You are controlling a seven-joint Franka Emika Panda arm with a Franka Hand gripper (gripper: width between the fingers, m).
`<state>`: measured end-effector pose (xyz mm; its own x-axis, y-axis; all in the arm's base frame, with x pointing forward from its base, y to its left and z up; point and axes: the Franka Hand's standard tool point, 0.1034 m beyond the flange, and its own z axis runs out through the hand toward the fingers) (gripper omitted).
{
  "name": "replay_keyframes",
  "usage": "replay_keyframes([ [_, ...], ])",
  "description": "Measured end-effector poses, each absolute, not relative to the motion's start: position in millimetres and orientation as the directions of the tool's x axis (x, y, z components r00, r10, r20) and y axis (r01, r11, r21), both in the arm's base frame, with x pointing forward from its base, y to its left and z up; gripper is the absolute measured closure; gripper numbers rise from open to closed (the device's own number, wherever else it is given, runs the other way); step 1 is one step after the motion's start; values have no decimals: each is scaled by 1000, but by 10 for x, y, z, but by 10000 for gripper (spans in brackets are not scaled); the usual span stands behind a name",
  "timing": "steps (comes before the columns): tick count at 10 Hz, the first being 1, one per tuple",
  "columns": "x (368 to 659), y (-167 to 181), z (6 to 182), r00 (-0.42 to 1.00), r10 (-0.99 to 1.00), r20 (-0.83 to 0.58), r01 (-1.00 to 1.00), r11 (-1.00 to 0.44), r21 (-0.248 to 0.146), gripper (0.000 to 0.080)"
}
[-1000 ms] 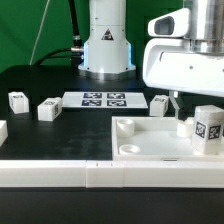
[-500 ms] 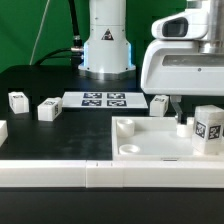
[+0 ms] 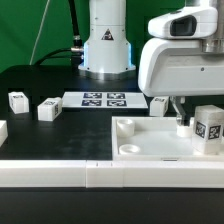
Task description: Assemble one leg
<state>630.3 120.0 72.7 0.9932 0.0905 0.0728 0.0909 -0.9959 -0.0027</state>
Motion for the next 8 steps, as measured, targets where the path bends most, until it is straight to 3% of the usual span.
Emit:
replay_keyframes([
  [1,6303,1200,728,995,71,73,72,-997,-4,422],
  [2,6303,1197,726,996,47,72,48,-999,-6,509],
  [5,6301,1201,714,971,-227,77,-226,-974,-30,509],
  [8,6293,1193,708,823,-565,61,-562,-825,-61,509],
])
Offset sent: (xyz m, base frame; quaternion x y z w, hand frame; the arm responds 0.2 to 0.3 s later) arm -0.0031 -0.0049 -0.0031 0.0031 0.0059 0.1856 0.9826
